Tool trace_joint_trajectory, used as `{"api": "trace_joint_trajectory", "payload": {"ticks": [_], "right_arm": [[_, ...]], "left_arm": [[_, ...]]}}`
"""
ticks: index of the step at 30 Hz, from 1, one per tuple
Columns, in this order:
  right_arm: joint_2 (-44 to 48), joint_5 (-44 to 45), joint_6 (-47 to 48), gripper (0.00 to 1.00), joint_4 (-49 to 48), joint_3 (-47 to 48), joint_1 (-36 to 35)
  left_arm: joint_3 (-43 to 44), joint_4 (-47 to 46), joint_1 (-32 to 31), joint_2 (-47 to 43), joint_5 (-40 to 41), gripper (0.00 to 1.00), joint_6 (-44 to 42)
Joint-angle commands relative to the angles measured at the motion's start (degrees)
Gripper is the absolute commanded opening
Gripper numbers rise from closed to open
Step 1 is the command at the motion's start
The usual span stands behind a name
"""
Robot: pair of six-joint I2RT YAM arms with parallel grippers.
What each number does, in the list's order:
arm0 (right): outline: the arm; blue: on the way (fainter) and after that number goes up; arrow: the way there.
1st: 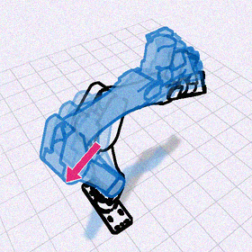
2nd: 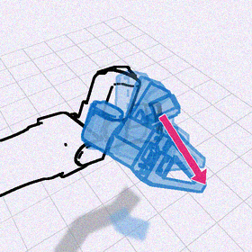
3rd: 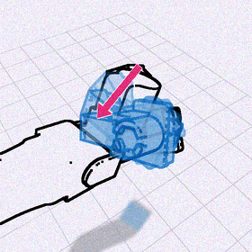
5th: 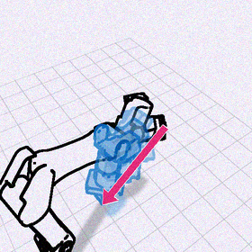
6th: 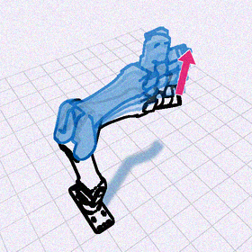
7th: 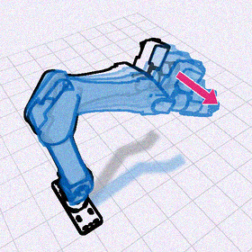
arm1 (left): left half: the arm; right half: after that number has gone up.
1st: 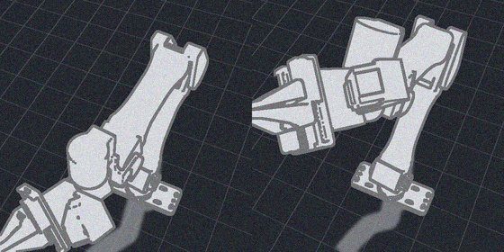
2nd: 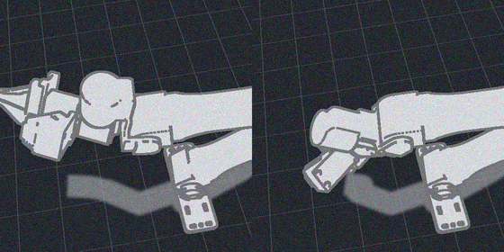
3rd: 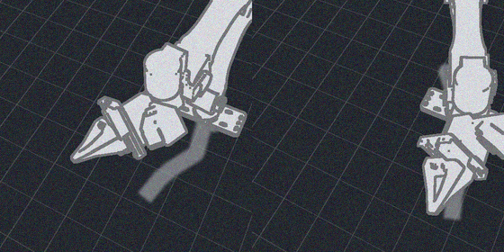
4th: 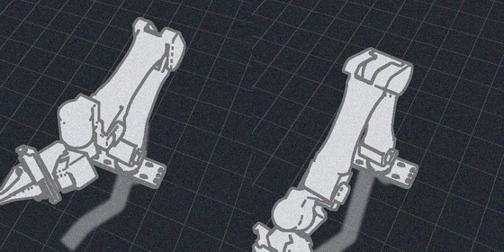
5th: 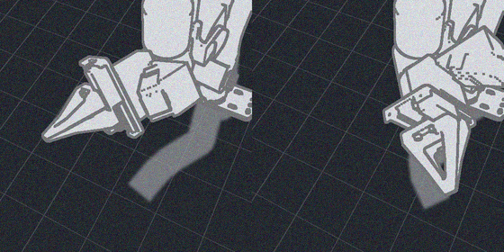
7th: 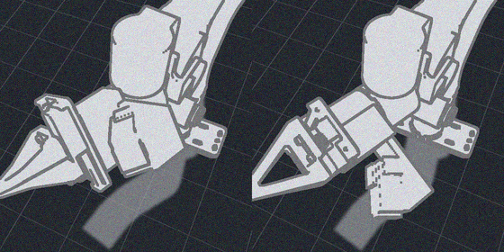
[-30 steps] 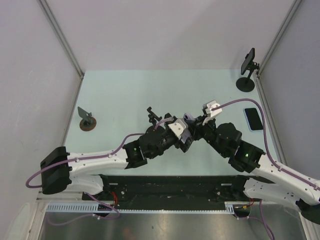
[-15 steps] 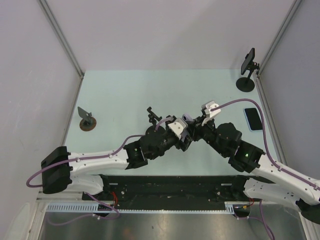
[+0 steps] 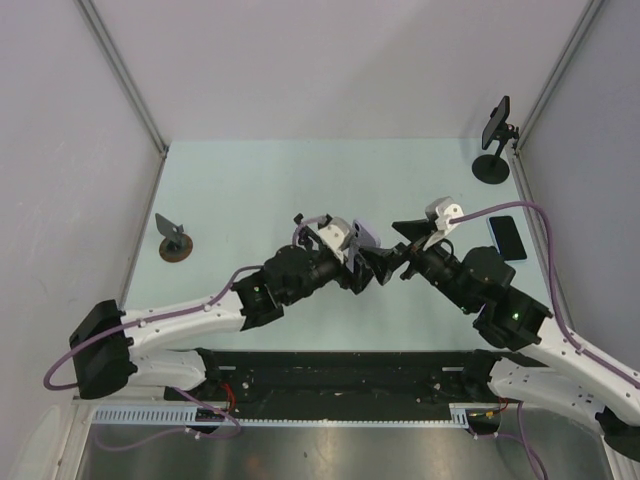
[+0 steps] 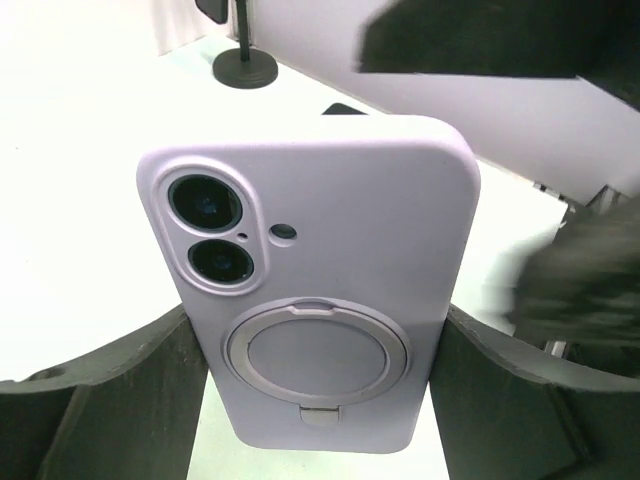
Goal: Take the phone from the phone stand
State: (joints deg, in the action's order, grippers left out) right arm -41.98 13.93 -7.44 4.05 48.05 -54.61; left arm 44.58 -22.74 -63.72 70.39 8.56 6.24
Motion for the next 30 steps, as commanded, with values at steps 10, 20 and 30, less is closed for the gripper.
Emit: {"api": "trace_joint_trajectory", "payload": {"ticks": [10,20,30], "right_arm": [[2.5,-39.5,-1.1,1.0,-0.3,2.7,14.4],[0.2,-55.8,-2.0,1.0,-5.6,1.9,17.8],[-2.5,-59.5,-0.9,1.0,-9.5,1.4,15.2]], "left_arm": [[-0.6,-6.3,10.5,-15.1,-21.5,0.0,8.8],[-0.3,-8.2,12.6,-19.3,-33.8,0.0,7.6],[0.3,-14.9,12.6,-16.8,-40.7,0.0,10.9]]}}
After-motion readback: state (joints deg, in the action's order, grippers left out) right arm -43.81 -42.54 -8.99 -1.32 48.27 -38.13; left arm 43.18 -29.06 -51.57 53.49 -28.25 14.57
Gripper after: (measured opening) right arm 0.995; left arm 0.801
